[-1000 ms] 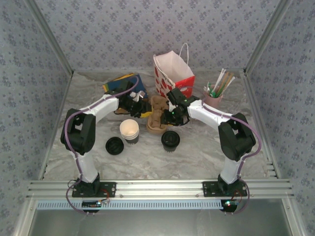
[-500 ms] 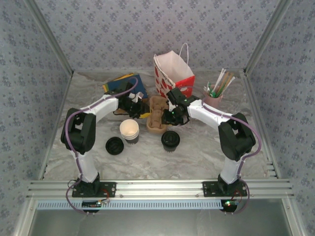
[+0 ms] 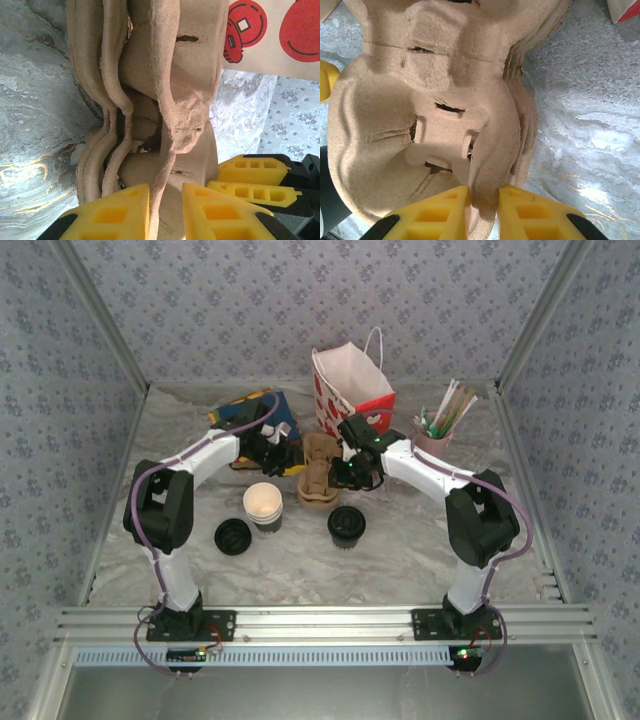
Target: Pack the takeout coffee
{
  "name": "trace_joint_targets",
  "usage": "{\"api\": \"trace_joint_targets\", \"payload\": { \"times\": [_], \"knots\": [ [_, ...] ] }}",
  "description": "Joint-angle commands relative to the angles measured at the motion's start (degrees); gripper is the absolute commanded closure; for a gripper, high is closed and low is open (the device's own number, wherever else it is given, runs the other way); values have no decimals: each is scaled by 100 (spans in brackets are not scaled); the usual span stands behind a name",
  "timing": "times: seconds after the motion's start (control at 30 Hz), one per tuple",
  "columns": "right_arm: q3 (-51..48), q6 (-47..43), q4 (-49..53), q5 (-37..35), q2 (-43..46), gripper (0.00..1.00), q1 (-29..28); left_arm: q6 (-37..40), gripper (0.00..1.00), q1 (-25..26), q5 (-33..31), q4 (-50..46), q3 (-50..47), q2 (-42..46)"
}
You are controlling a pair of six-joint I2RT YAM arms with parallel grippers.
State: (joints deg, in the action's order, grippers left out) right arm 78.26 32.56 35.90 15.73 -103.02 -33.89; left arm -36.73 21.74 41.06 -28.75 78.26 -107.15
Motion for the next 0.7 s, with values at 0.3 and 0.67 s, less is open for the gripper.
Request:
{"api": "trace_joint_targets", "payload": {
  "times": [0.3, 0.67],
  "knots": [
    [42, 194, -338, 131, 87, 93, 12, -66, 76, 103, 242, -60, -48, 115],
    [-172, 298, -528, 281, 336, 99, 95, 105, 59, -110, -207, -391, 1, 199]
  ]
}}
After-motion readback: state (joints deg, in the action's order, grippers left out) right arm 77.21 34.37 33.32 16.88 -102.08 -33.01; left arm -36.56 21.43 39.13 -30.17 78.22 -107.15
